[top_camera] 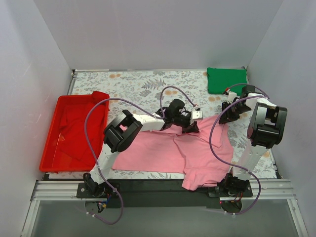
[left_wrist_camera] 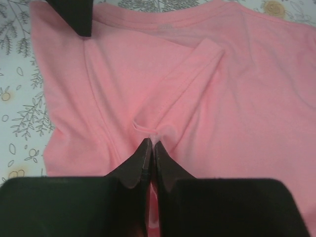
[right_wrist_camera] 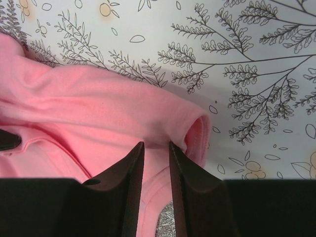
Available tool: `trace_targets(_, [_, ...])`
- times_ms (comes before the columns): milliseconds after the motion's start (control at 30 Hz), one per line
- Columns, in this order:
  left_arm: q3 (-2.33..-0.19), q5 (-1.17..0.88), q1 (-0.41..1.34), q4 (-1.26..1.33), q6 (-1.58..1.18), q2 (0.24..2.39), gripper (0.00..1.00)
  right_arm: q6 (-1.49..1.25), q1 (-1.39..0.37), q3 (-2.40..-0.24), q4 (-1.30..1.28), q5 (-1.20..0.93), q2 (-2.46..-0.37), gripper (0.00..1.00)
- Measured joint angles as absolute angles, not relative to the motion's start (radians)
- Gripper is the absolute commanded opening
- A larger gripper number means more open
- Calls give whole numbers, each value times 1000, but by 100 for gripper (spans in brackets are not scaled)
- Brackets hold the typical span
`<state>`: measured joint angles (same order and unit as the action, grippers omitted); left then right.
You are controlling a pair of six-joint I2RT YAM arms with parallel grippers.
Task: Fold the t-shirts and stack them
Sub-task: Fold the tshirt
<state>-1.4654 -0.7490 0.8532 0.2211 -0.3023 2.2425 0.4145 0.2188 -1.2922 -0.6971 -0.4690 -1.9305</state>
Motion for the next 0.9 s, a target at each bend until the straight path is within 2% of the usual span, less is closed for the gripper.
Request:
trace_targets(267, [-1319, -869, 867, 196, -239, 2100, 1, 414, 219, -1292, -697, -466, -1930, 34])
trace_targets(333, [-1308, -898, 875, 183, -204, 2081, 10, 414, 219, -1292, -697, -464, -1930, 34])
trace_targets(400, [-1307, -921, 884, 154, -153, 2078, 13, 414, 219, -1293, -697, -461, -1930, 34])
trace_targets(633, [-1256, -941, 915, -10, 46, 2077, 12, 414, 219, -1295, -699, -451, -1930, 34])
trace_targets(767, [-1219, -930, 912, -94, 82, 2053, 27, 420, 219, -1297, -700, -443, -1930, 34])
trace_targets(900, [-1180, -916, 850, -134, -10, 1939, 31, 432, 219, -1298, -701, -424, -1925, 34])
